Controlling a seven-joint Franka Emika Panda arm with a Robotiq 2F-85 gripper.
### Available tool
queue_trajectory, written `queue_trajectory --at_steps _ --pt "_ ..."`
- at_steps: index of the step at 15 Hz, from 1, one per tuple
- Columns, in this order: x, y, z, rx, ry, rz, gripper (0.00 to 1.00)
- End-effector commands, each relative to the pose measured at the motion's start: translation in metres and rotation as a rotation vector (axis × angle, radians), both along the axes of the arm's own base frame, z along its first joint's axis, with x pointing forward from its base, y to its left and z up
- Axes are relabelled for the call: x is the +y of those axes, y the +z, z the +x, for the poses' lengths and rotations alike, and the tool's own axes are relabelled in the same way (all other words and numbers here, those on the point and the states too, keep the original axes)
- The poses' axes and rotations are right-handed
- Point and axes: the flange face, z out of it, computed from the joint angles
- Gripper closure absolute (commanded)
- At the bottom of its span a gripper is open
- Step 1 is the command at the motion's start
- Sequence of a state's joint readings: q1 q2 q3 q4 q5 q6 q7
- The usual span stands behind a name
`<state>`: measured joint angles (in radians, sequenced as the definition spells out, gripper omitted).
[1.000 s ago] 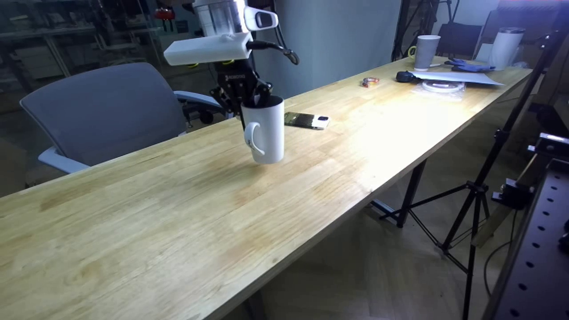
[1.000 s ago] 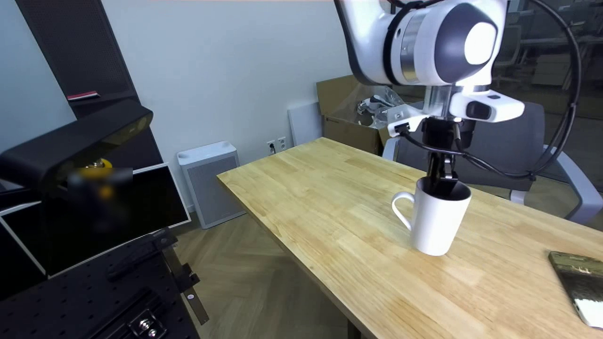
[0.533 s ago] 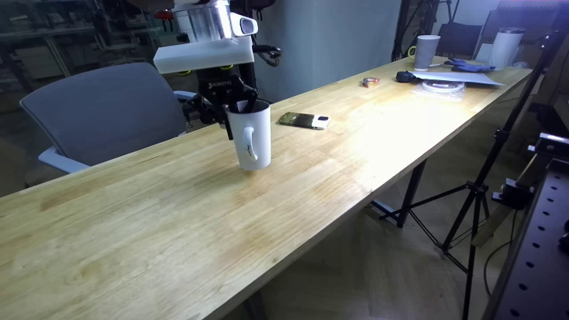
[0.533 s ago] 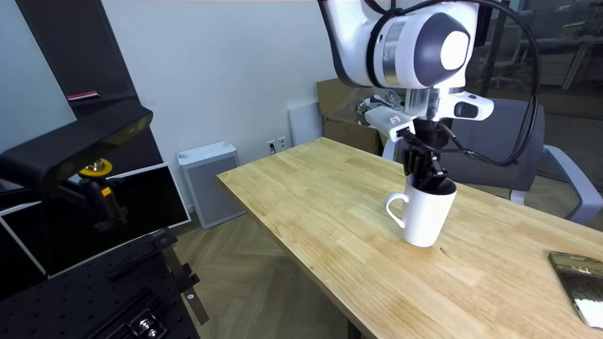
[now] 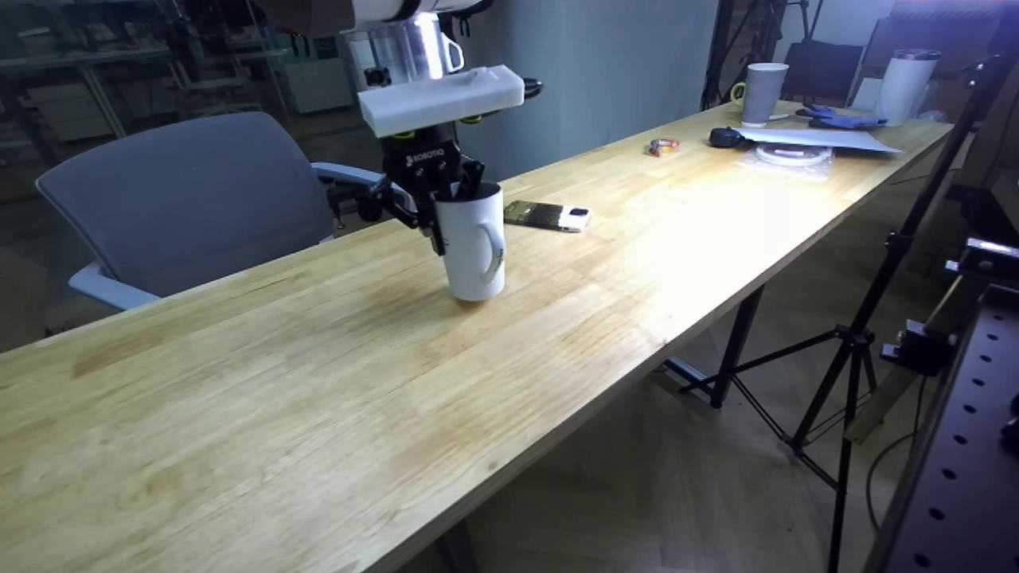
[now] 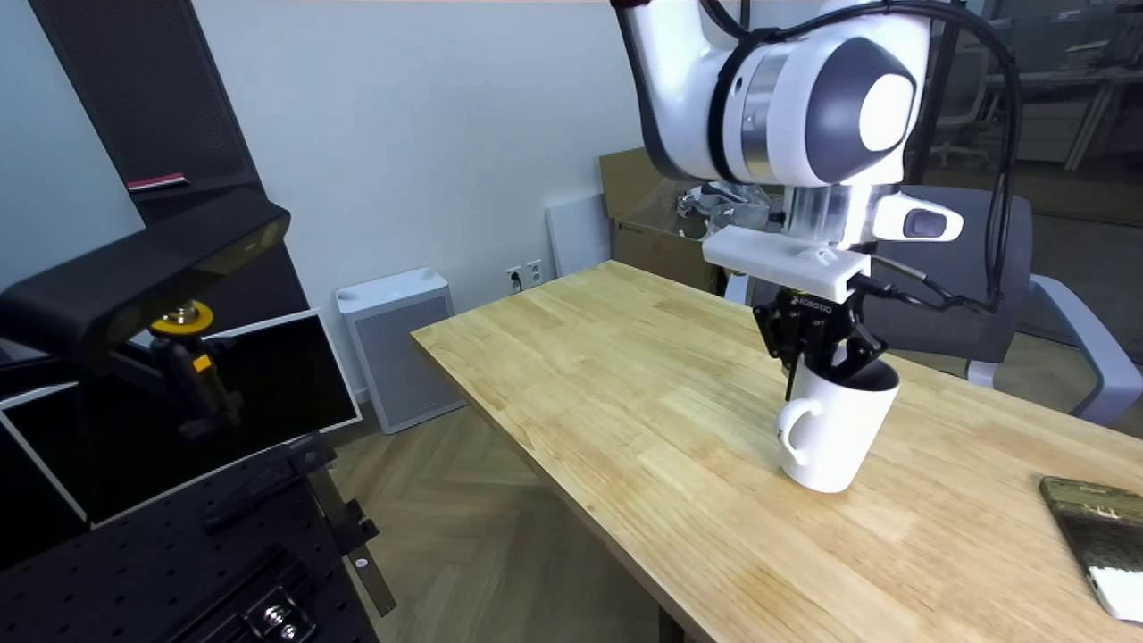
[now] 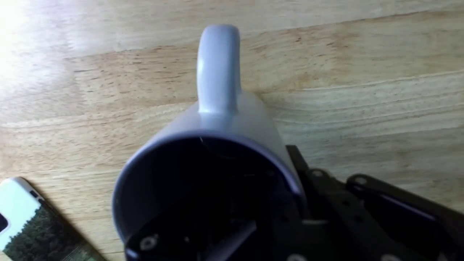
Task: Move the mug to the left.
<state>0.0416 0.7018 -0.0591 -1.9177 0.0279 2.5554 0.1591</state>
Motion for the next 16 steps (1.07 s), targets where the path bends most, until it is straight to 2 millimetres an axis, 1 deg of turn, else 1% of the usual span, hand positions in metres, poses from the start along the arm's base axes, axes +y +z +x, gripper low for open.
queue_trajectory --at_steps 1,3,5,8,13,16 --pt "-0.005 0.010 -0.012 0.004 0.141 0.033 0.98" --pt "-0.006 0.006 -0.016 -0.025 0.145 0.018 0.98" --pt "-0.005 0.005 -0.017 -0.131 0.092 0.004 0.98" --pt "-0.002 0.004 -0.022 -0.216 0.072 -0.008 0.98" --pt "0.006 -0.001 -0.032 -0.244 0.086 -0.038 0.98" --pt "0.008 -0.006 -0.034 -0.200 0.110 -0.054 0.98"
